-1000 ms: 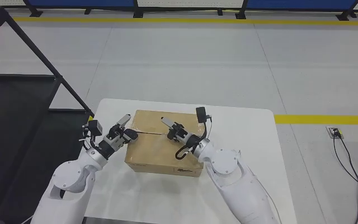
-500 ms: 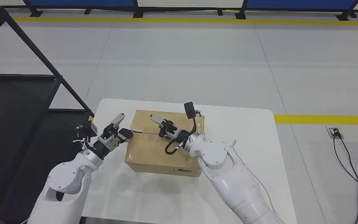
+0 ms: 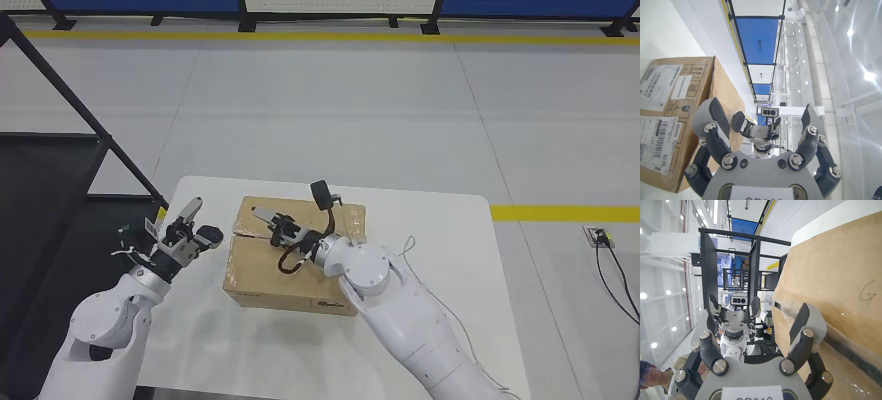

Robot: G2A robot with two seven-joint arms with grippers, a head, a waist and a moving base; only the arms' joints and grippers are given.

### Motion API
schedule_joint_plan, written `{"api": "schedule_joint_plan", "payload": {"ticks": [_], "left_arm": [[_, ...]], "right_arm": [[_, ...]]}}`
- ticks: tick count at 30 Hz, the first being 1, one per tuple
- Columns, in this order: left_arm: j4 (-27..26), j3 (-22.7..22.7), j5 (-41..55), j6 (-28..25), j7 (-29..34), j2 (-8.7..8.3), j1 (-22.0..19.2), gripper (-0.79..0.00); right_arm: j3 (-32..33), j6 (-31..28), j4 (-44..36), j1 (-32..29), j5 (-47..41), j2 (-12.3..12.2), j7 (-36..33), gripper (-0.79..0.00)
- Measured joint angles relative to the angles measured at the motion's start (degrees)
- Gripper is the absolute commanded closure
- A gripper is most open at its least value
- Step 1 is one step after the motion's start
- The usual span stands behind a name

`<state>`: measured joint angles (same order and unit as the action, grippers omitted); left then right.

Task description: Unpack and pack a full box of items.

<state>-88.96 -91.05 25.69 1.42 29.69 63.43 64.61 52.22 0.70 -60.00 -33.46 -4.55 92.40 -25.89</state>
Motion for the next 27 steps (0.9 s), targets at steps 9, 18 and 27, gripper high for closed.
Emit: {"api": "schedule_joint_plan", "payload": {"ticks": [9,18,27], "left_arm": [[0.03,-2.22,0.74,-0.52,0.05,-0.27,1.64,-0.785],[-0.28,-3.19,0.85,-0.55,0.42,-0.45,2.63,-0.785],[-0.41,-4.17,1.67,-1.08,0.67,-0.58,3.42,-0.785]], "right_arm": [[-1.67,0.70,7.45,3.87,-3.38,2.16,1.95,-0.785],[-3.09,-1.25,11.52,6.03,-5.07,4.10,3.65,-0.785],[-5.56,-0.85,14.03,7.70,-4.51,6.10,3.44,-0.785]]}}
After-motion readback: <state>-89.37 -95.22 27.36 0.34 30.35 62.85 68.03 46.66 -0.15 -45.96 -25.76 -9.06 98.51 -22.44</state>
